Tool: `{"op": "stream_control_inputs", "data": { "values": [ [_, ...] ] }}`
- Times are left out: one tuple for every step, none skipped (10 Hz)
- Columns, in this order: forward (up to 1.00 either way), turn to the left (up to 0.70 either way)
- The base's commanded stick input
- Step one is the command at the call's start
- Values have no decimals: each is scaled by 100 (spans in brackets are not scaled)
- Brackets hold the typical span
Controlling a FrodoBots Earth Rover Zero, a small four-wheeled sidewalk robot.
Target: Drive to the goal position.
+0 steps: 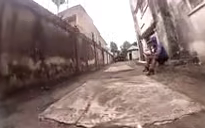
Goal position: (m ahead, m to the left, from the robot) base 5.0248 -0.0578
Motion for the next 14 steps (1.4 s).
{"op": "stream_control_inputs", "data": {
  "values": [
    [85,0],
    [85,0],
    [85,0],
    [85,0],
    [85,0],
    [85,0],
    [85,-3],
    [85,-21],
    [85,-26],
    [85,-28],
    [85,-21],
    [85,0],
    [85,0],
    [85,0]
  ]
}}
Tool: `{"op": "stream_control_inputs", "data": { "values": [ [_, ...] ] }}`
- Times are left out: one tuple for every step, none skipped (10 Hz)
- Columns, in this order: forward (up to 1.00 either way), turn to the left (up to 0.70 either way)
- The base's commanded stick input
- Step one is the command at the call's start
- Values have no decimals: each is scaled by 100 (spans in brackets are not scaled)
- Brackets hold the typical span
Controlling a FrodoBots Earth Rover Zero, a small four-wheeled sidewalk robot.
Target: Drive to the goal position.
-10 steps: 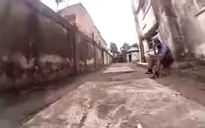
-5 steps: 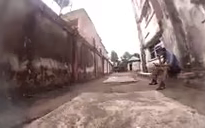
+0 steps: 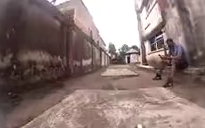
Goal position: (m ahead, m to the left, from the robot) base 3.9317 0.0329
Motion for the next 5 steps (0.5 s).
{"op": "stream_control_inputs", "data": {
  "values": [
    [85,0],
    [85,0],
    [85,0],
    [85,0],
    [85,0]
  ]
}}
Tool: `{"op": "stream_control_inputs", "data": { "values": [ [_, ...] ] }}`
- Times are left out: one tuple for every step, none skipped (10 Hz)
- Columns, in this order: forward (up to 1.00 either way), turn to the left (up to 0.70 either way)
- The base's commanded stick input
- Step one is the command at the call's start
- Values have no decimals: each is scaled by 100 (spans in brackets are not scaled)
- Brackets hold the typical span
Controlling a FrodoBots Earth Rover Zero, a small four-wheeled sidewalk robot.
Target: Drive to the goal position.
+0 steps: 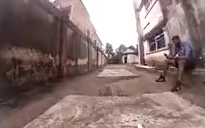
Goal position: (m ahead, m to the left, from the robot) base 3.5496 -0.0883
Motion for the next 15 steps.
{"op": "stream_control_inputs", "data": {
  "values": [
    [85,0],
    [85,0],
    [85,0],
    [85,0],
    [85,0],
    [85,0],
    [85,-12],
    [85,-19],
    [85,-27],
    [85,-34],
    [85,-34],
    [85,-17],
    [85,-8],
    [85,0],
    [85,0]
  ]
}}
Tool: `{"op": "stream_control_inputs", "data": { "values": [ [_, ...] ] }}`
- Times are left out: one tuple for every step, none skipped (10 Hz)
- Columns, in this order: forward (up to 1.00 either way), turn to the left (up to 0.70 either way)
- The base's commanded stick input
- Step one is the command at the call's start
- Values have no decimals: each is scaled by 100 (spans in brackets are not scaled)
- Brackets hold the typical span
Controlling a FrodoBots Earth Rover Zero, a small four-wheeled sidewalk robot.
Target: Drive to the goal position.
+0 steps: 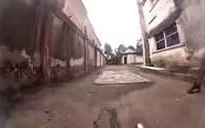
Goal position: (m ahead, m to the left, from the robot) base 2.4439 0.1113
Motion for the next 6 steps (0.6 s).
{"op": "stream_control_inputs", "data": {
  "values": [
    [85,0],
    [85,0],
    [85,0],
    [85,0],
    [85,0],
    [85,0]
  ]
}}
